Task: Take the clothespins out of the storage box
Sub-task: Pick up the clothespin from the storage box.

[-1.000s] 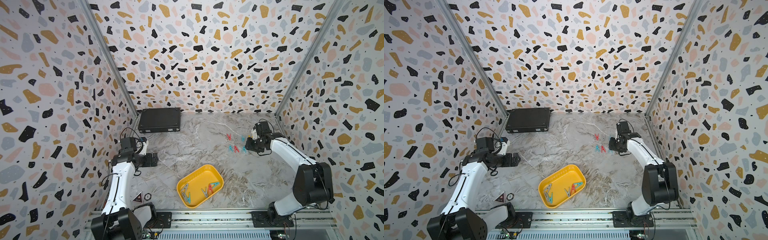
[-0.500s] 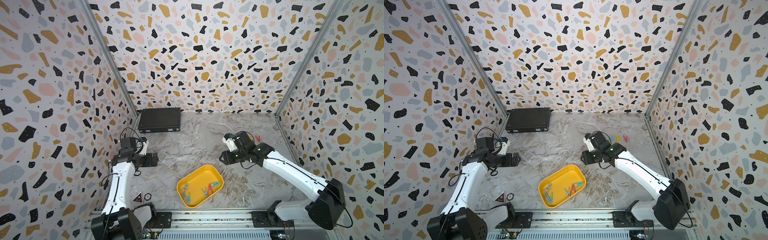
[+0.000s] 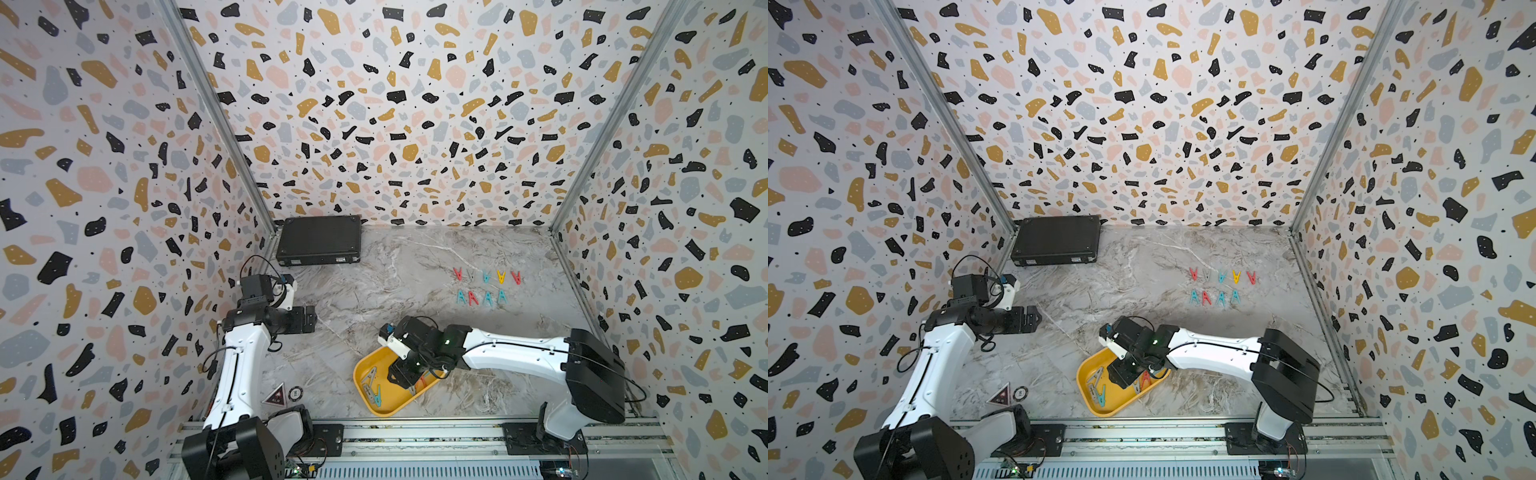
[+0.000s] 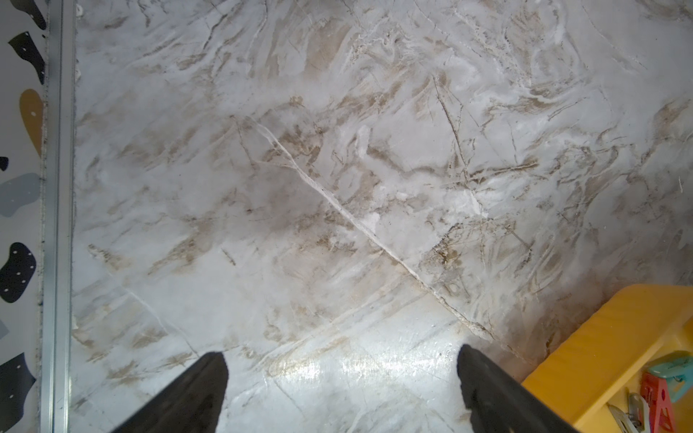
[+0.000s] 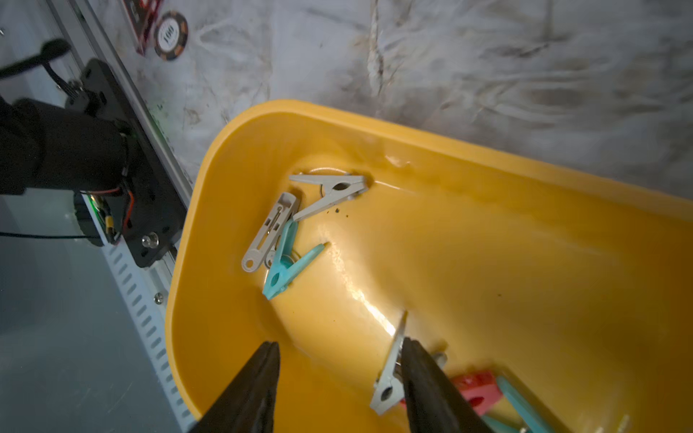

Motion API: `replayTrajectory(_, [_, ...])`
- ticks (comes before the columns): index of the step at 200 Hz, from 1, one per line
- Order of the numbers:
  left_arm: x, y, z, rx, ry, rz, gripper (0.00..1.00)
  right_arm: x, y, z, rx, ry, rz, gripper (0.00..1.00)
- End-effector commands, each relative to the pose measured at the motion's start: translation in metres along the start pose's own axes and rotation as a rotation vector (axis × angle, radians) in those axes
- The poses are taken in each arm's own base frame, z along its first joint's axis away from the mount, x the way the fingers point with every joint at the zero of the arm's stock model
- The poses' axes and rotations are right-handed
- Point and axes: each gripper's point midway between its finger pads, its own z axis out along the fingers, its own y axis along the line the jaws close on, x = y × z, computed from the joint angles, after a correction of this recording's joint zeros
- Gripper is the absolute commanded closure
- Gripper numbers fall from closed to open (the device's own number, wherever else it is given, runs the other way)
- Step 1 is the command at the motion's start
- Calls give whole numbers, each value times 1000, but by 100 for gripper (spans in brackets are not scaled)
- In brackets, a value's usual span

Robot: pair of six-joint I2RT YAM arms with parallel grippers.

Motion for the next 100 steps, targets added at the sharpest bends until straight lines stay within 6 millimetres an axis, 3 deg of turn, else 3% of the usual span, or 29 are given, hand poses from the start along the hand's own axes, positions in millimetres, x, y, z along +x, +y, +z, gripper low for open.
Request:
replayTrajectory(1, [-8, 5, -5, -24, -40, -2, 0, -20, 11, -1, 0, -37, -59, 42])
replayTrajectory(100, [-8, 9, -4, -44, -34, -11, 0, -27, 26, 39, -16, 45, -112, 37])
